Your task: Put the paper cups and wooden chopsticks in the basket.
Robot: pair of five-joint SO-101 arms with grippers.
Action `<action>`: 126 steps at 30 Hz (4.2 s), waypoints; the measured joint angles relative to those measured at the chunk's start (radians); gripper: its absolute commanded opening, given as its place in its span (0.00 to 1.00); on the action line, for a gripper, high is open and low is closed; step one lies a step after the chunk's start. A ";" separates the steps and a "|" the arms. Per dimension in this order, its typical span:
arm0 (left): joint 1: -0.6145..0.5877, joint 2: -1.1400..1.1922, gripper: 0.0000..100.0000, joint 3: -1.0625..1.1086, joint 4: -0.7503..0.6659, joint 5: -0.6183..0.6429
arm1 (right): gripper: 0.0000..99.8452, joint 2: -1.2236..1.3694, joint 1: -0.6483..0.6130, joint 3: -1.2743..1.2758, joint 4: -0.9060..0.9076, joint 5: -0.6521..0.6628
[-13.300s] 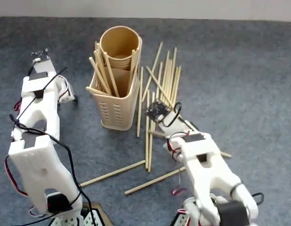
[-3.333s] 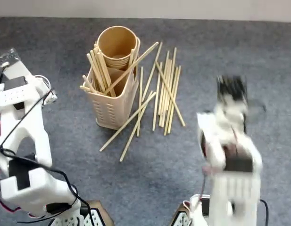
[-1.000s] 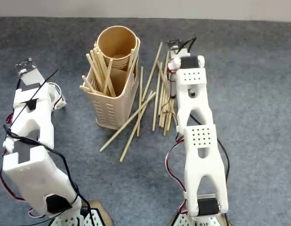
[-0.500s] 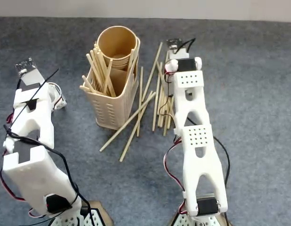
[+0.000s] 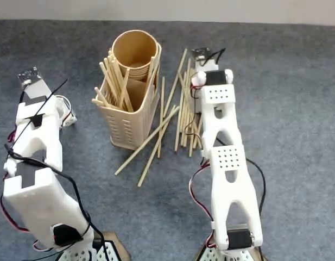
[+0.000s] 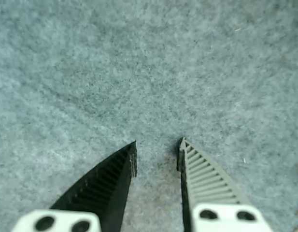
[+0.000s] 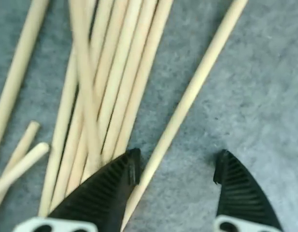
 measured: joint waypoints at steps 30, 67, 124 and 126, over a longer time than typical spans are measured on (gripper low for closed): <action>0.021 0.000 0.17 0.000 0.000 0.000 | 0.01 -0.824 -0.199 0.003 -0.078 -0.057; 0.021 0.000 0.17 0.000 -0.023 0.000 | 0.22 -0.727 -0.470 0.003 -0.307 -0.066; 0.023 0.002 0.17 0.002 -0.023 0.000 | 0.22 -1.596 -0.683 1.088 -0.210 -0.166; 0.023 0.002 0.17 0.002 -0.023 0.000 | 0.22 -1.587 -0.692 1.106 -0.232 -0.166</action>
